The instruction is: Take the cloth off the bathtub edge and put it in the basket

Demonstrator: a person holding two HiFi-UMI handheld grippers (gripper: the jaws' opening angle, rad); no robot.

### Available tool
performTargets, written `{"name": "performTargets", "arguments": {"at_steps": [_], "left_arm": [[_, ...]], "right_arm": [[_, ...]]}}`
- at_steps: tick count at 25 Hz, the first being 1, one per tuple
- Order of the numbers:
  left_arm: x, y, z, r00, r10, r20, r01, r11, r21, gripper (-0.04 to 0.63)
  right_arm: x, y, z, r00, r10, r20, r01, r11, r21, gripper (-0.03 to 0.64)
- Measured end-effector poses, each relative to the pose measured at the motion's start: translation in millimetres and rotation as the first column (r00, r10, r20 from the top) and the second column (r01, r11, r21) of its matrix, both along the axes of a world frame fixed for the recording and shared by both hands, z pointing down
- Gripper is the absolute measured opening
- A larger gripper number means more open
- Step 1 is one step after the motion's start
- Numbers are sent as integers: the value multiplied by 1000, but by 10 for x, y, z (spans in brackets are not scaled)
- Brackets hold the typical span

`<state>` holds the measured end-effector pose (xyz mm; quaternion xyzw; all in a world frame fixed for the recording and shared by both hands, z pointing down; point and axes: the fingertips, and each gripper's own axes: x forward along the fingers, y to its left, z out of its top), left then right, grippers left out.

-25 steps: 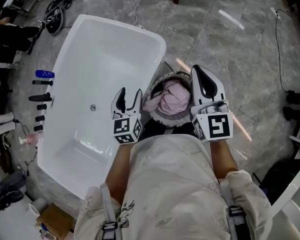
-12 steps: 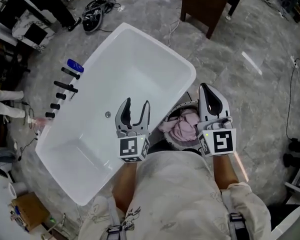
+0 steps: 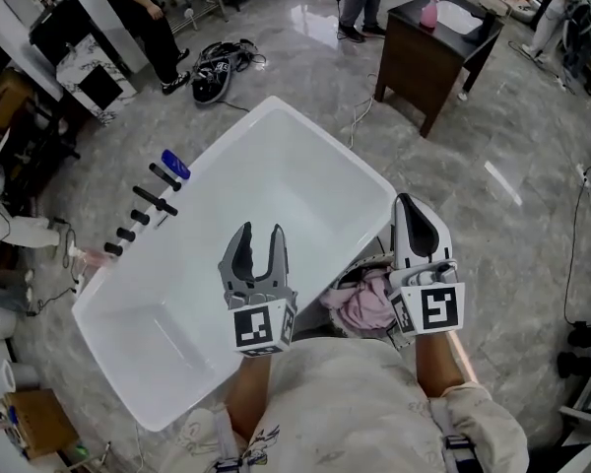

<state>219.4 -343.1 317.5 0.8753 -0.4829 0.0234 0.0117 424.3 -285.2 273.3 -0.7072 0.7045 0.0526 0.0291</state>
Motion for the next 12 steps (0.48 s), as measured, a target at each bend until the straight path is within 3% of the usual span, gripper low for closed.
{"name": "performTargets", "arguments": {"at_steps": [4, 12], "left_arm": [[14, -16, -342, 999, -1, -44, 5, 997, 71, 152], [-10, -24, -753, 999, -10, -54, 18, 987, 162, 47]], "right_arm": [[38, -30, -179, 1000, 7, -1, -7, 1000, 26, -11], [41, -49, -459, 1000, 13, -7, -13, 998, 57, -11]]}}
